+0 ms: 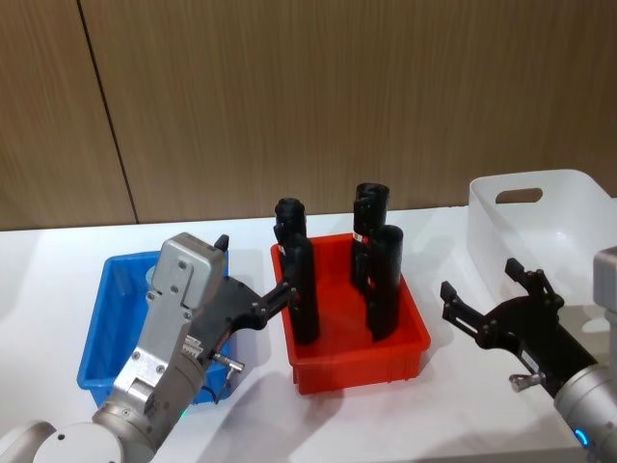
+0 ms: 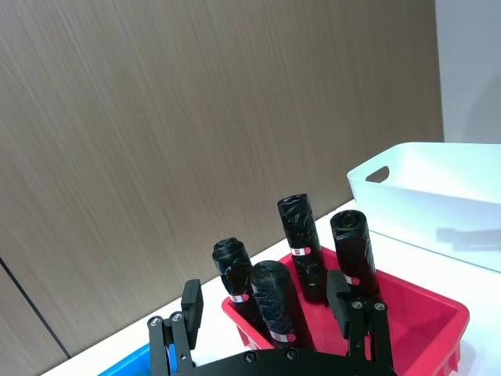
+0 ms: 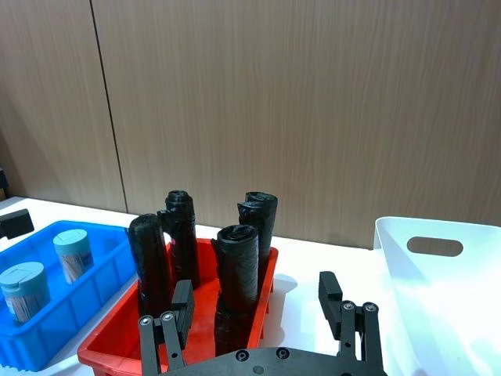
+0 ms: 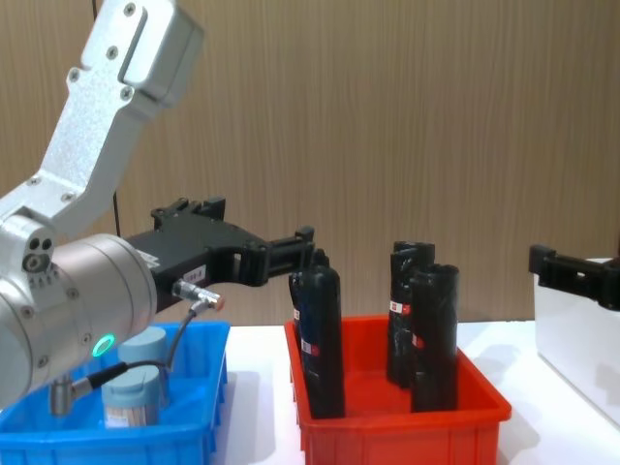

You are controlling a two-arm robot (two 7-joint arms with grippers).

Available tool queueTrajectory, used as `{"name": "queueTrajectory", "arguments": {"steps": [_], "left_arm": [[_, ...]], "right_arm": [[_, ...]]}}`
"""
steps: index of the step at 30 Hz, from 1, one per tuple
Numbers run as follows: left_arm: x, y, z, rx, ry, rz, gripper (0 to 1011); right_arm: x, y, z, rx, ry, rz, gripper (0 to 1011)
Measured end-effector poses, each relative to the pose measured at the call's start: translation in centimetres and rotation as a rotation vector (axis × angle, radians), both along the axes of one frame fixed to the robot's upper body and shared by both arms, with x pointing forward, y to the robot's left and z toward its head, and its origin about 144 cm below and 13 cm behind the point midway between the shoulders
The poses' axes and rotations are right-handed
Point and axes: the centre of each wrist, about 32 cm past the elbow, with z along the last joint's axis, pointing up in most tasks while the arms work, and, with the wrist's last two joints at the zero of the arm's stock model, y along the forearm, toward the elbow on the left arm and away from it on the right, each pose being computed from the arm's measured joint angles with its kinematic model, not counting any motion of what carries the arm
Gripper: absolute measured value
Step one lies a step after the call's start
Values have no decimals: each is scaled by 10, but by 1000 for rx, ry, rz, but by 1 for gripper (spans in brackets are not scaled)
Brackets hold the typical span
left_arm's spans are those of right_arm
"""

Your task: Pick the cotton swabs from the blue box and place them into the white box.

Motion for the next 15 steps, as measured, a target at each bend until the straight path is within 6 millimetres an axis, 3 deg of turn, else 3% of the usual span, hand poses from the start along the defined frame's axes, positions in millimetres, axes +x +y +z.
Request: {"name": "queueTrajectory", "arguments": {"steps": [15], "left_arm": [[0, 0, 0, 0, 0, 0, 1003]], "right_arm": [[0, 0, 0, 0, 0, 0, 1002]]}}
